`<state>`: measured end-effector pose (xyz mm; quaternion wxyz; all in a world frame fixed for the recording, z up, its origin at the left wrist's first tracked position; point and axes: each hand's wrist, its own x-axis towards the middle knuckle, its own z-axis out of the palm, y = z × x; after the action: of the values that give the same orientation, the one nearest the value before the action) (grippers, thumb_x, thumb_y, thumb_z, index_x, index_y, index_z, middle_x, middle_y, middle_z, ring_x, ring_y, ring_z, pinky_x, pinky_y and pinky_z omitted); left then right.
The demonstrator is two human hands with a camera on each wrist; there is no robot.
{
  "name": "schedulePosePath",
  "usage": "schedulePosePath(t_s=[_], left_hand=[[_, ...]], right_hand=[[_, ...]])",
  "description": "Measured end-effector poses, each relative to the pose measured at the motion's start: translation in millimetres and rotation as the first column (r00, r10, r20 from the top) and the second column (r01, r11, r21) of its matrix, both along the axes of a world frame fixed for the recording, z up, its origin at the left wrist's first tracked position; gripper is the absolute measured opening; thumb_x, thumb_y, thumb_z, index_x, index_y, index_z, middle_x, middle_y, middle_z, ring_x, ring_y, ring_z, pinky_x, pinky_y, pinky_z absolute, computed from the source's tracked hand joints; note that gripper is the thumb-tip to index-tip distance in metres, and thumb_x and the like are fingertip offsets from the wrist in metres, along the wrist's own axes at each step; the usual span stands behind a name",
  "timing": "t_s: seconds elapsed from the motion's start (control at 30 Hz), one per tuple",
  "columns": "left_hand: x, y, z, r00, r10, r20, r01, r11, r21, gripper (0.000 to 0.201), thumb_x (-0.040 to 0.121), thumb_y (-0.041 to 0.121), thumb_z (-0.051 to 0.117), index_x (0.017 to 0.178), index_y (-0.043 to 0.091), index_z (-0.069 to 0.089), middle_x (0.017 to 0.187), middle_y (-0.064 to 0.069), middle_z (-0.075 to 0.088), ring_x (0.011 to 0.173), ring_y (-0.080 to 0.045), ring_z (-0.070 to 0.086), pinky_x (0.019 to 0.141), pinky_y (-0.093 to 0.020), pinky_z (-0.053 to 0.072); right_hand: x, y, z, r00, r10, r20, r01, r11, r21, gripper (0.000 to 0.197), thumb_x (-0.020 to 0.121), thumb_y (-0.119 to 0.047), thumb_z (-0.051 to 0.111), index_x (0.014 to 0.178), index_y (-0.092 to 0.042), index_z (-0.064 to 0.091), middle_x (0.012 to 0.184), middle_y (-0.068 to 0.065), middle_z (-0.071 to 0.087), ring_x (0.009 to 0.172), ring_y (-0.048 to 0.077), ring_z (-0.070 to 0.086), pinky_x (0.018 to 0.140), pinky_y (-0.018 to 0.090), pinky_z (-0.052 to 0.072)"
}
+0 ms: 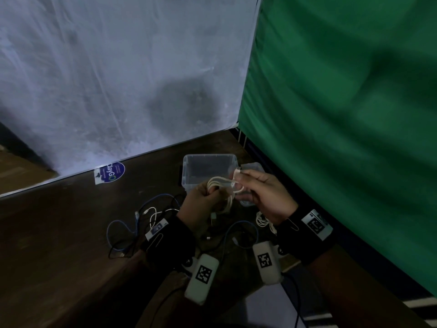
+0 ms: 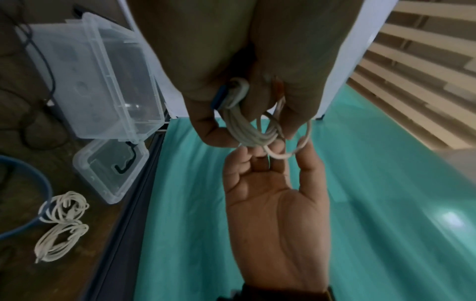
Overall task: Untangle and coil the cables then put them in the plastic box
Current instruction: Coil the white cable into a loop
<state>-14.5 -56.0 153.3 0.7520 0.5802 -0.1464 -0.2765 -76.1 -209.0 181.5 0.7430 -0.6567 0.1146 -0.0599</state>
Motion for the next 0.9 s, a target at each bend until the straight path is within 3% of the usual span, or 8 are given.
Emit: schedulePosePath(t_s=[0.1, 0.23, 0.37, 0.5, 0.63, 0.7, 0.8, 0.9], left_hand=[[3.1, 3.1, -4.5, 0.998, -0.036, -0.047, 0.034, 0.999, -0.034, 0.027, 0.077, 0.02, 0.073, 0.084, 0.005, 0.052, 0.063, -0.006, 0.046, 0.055, -0.015, 0.044, 0.051, -0.026, 0.042], [7.2, 4.2, -5.0, 0.96, -0.121, -0.254, 0.062, 0.972, -0.227, 0.026, 0.086, 0.027, 0.064, 0.063, 0.016, 0.058, 0.054, 0.004, 0.028, 0.045, -0.008, 0.027, 0.047, -0.02, 0.029], [16.9, 5.2, -8.9, 0.911, -0.128, -0.392, 0.008, 0.956, -0.294, 0.044, 0.087, 0.047, 0.059, 0.059, 0.017, 0.041, 0.053, 0.003, 0.024, 0.045, -0.01, 0.024, 0.046, -0.02, 0.029], [15.9, 4.6, -11.8, 0.94, -0.086, -0.33, 0.009, 0.974, -0.228, 0.033, 0.085, 0.045, 0.063, 0.063, 0.021, 0.063, 0.054, 0.003, 0.026, 0.047, -0.01, 0.022, 0.049, -0.022, 0.019], [7.6, -3.9, -4.4, 0.957, -0.065, -0.282, 0.047, 0.997, -0.068, 0.035, 0.084, 0.035, 0.066, 0.063, 0.015, 0.048, 0.052, 0.0, 0.029, 0.045, -0.013, 0.028, 0.048, -0.023, 0.037], [3.7, -6.2, -1.0, 0.962, -0.115, -0.247, 0.111, 0.993, -0.032, 0.034, 0.088, 0.029, 0.06, 0.063, 0.012, 0.044, 0.053, 0.0, 0.033, 0.047, -0.014, 0.032, 0.051, -0.024, 0.037], [-2.7, -5.4, 3.5, 0.974, -0.185, -0.131, 0.183, 0.983, -0.03, 0.02, 0.094, 0.018, 0.051, 0.087, 0.0, 0.052, 0.057, -0.006, 0.036, 0.05, -0.015, 0.034, 0.049, -0.023, 0.033], [-2.8, -5.5, 6.8, 0.971, -0.235, -0.033, 0.236, 0.972, 0.002, 0.032, 0.093, 0.019, 0.051, 0.102, -0.012, 0.052, 0.062, -0.009, 0.038, 0.048, -0.014, 0.037, 0.046, -0.02, 0.035]], right_hand=[[-0.3, -1.6, -1.1, 1.0, -0.011, -0.005, 0.011, 1.0, -0.028, 0.016, 0.094, -0.016, 0.061, 0.089, -0.02, 0.075, 0.089, -0.002, 0.073, 0.084, 0.012, 0.066, 0.07, 0.025, 0.049], [2.9, -1.3, 0.1, 0.98, -0.154, 0.124, 0.177, 0.963, -0.203, 0.02, 0.1, -0.018, 0.054, 0.091, -0.015, 0.071, 0.087, -0.007, 0.072, 0.077, 0.004, 0.063, 0.068, 0.026, 0.045], [11.0, -8.1, 8.9, 0.918, -0.337, 0.209, 0.36, 0.929, -0.085, 0.02, 0.101, -0.014, 0.051, 0.09, -0.012, 0.068, 0.079, 0.0, 0.066, 0.066, 0.007, 0.058, 0.059, 0.023, 0.045], [16.3, -20.0, 17.4, 0.892, -0.377, 0.25, 0.398, 0.916, -0.04, 0.019, 0.101, -0.012, 0.05, 0.091, -0.01, 0.066, 0.077, 0.003, 0.064, 0.066, 0.01, 0.057, 0.058, 0.023, 0.047], [21.1, -17.3, 33.8, 0.871, -0.37, 0.322, 0.385, 0.923, 0.02, 0.023, 0.101, -0.009, 0.049, 0.086, -0.011, 0.065, 0.074, 0.002, 0.062, 0.065, 0.011, 0.055, 0.06, 0.023, 0.051], [21.2, -19.0, 43.1, 0.855, -0.383, 0.35, 0.399, 0.916, 0.029, 0.026, 0.102, -0.007, 0.048, 0.082, -0.011, 0.064, 0.075, 0.0, 0.063, 0.062, 0.008, 0.055, 0.06, 0.022, 0.052], [19.5, -23.3, 46.5, 0.826, -0.422, 0.373, 0.433, 0.9, 0.06, 0.025, 0.101, -0.005, 0.047, 0.081, -0.008, 0.062, 0.073, -0.006, 0.066, 0.059, 0.004, 0.056, 0.06, 0.021, 0.052], [17.7, -28.7, 45.0, 0.819, -0.445, 0.362, 0.444, 0.891, 0.093, 0.021, 0.101, -0.005, 0.047, 0.085, -0.008, 0.061, 0.071, -0.007, 0.067, 0.06, 0.003, 0.056, 0.06, 0.02, 0.053]])
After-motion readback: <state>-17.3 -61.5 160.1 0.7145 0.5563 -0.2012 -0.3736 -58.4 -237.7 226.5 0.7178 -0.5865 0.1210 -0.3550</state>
